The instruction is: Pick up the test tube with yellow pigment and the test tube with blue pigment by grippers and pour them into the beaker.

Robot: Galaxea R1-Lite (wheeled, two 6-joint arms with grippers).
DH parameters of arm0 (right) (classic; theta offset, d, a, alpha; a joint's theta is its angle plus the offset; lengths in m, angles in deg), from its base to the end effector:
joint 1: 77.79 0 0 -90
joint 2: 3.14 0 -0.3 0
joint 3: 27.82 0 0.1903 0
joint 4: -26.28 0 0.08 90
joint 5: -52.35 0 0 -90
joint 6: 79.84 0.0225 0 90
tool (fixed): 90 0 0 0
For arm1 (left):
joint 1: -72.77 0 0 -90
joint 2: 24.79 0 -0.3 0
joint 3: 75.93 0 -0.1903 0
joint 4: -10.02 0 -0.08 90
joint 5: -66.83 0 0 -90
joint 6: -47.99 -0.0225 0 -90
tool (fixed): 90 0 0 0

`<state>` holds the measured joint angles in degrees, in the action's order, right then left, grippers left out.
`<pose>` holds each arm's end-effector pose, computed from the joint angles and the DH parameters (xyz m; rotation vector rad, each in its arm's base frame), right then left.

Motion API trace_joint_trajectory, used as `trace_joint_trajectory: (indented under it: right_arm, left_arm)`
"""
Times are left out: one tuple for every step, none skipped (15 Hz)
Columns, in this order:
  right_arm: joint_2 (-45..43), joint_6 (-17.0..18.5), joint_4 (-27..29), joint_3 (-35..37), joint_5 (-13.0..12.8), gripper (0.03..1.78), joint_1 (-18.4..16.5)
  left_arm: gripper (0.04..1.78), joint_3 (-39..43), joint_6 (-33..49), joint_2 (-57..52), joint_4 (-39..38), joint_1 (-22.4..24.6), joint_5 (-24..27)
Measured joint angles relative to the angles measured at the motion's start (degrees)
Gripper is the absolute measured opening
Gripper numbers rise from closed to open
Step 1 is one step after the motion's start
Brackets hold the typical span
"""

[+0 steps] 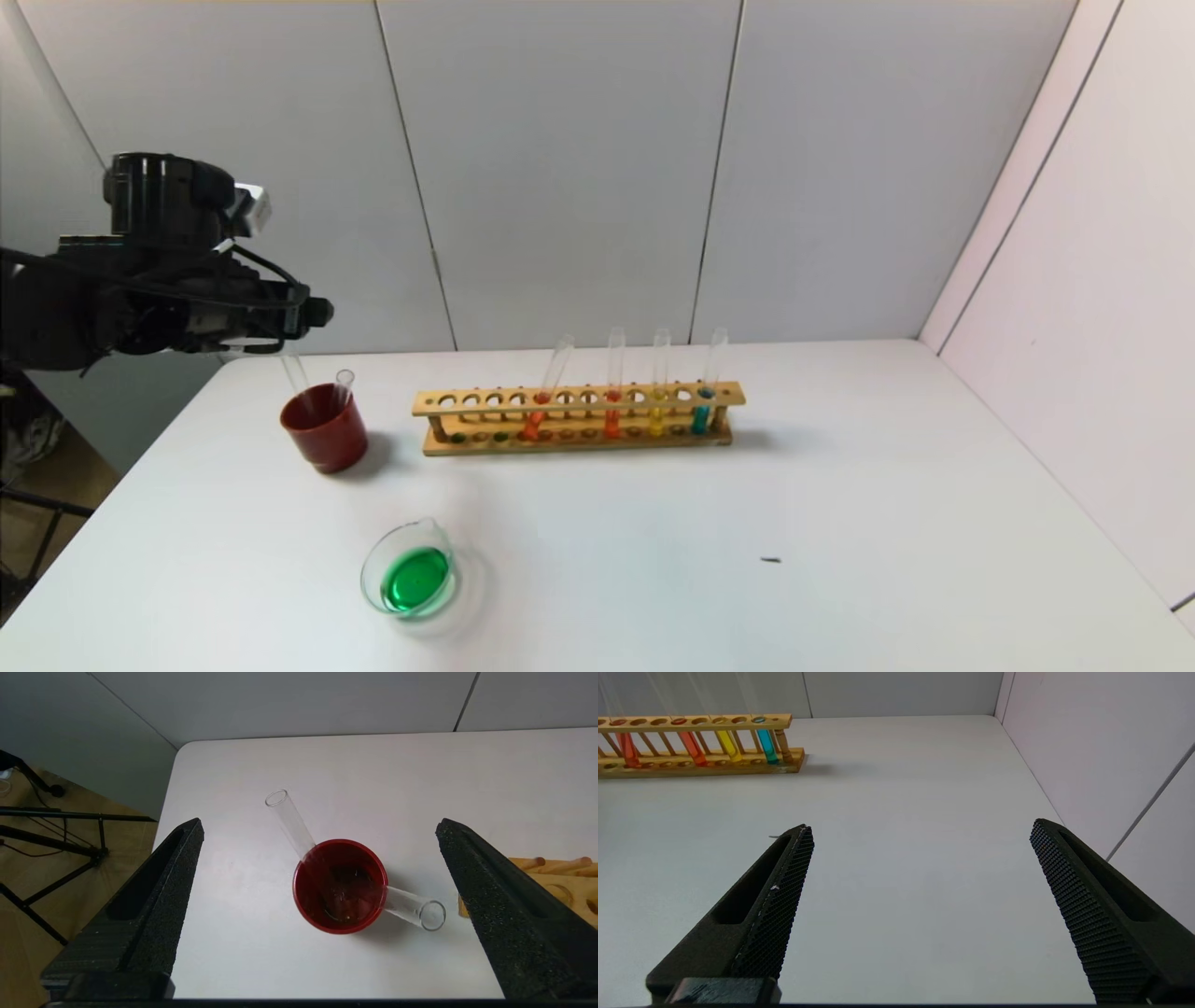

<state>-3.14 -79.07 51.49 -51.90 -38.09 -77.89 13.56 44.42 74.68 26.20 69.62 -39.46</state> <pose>-0.0238 -0.0001 0.0756 0.0134 0.0197 -0.0096 0.3292 -0.0118 0.2231 0.1353 0.4405 0.2121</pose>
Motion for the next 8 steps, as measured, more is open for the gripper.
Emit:
trace_joint_trajectory:
  right_arm:
    - [0.0, 0.0, 0.0, 0.0, 0.0, 1.70, 0.0]
    - [0.0, 0.0, 0.0, 0.0, 0.0, 1.70, 0.0]
    - [0.0, 0.0, 0.0, 0.0, 0.0, 1.70, 0.0]
    - [0.0, 0.0, 0.0, 0.0, 0.0, 1.70, 0.0]
    - [0.0, 0.0, 0.0, 0.0, 0.0, 1.70, 0.0]
    - [0.0, 0.0, 0.0, 0.0, 0.0, 1.70, 0.0]
    - [0.0, 0.0, 0.0, 0.0, 0.0, 1.70, 0.0]
    - [0.0, 0.0, 0.0, 0.0, 0.0, 1.70, 0.0]
  left_arm:
    - [1.75, 1.3, -0.4, -2.4, 0.0, 0.0, 0.0]
    - [1.75, 2.5, -0.9, -4.9, 0.1, -0.1, -0.1]
    - [1.75, 3.6, -1.5, -7.6, 0.1, -0.1, -0.2]
    - [1.75, 4.8, -1.8, -10.5, 0.2, 0.0, -0.7]
    - [1.75, 6.2, -2.0, -13.9, 0.4, 0.0, -1.5]
    - [1.75, 8.0, -2.1, -17.3, 0.6, 0.1, -2.4]
    - [1.75, 10.0, -2.2, -20.8, 1.0, 0.1, -3.1]
    - [1.75, 11.9, -2.3, -24.6, 1.7, 0.1, -4.5]
